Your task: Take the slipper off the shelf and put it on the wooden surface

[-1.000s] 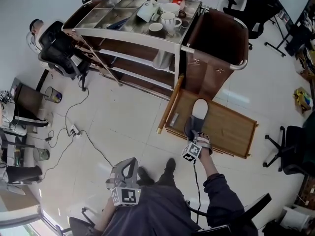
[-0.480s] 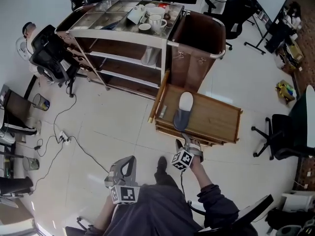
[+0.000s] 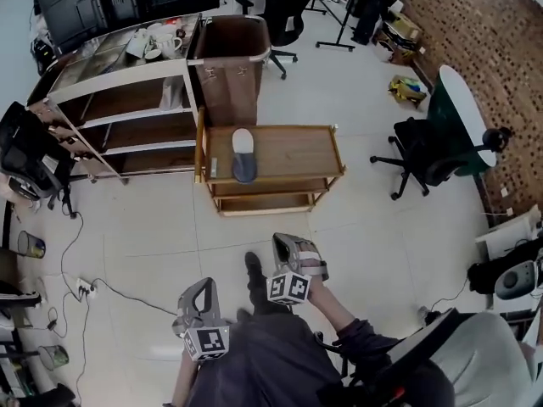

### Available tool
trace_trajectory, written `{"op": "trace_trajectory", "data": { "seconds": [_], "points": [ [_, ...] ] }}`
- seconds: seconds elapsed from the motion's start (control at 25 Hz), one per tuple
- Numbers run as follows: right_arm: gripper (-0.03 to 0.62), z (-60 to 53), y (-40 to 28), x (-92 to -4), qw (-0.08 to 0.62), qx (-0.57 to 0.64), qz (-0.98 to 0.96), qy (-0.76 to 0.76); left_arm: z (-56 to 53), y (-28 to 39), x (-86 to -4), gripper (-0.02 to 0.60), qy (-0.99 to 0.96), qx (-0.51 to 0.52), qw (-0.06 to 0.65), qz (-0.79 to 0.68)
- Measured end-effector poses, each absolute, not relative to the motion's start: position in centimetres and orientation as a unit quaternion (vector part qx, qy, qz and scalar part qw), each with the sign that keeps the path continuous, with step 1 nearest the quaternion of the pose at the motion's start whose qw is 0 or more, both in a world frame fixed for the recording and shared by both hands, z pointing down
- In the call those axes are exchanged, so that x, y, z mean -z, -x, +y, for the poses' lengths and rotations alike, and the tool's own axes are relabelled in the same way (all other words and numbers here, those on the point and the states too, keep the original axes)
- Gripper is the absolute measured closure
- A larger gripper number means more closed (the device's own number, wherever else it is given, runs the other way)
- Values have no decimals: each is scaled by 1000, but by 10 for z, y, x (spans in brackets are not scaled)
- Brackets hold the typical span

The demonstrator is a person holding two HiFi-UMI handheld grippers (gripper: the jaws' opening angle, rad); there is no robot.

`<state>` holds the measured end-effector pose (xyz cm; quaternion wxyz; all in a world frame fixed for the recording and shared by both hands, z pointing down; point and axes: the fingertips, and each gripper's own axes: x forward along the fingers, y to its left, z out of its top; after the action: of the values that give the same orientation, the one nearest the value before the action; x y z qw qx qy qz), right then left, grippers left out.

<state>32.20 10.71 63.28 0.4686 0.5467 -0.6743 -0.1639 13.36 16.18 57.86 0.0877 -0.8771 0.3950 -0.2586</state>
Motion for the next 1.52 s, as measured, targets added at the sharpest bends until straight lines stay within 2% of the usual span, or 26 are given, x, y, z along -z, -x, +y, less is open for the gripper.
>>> {"op": "trace_trajectory", "data": {
  "seconds": [0.52, 0.96, 1.52],
  "points": [
    [592, 271, -316, -573, 430, 155, -651, -606, 258, -148, -582, 565, 895, 261, 106, 345],
    [592, 281, -321, -552, 409, 171, -658, -609, 269, -160, -571, 565, 892, 259, 119, 352],
    [592, 278, -290, -543, 400, 193, -673, -591, 282, -128, -571, 565, 879, 259, 107, 386]
  ]
}}
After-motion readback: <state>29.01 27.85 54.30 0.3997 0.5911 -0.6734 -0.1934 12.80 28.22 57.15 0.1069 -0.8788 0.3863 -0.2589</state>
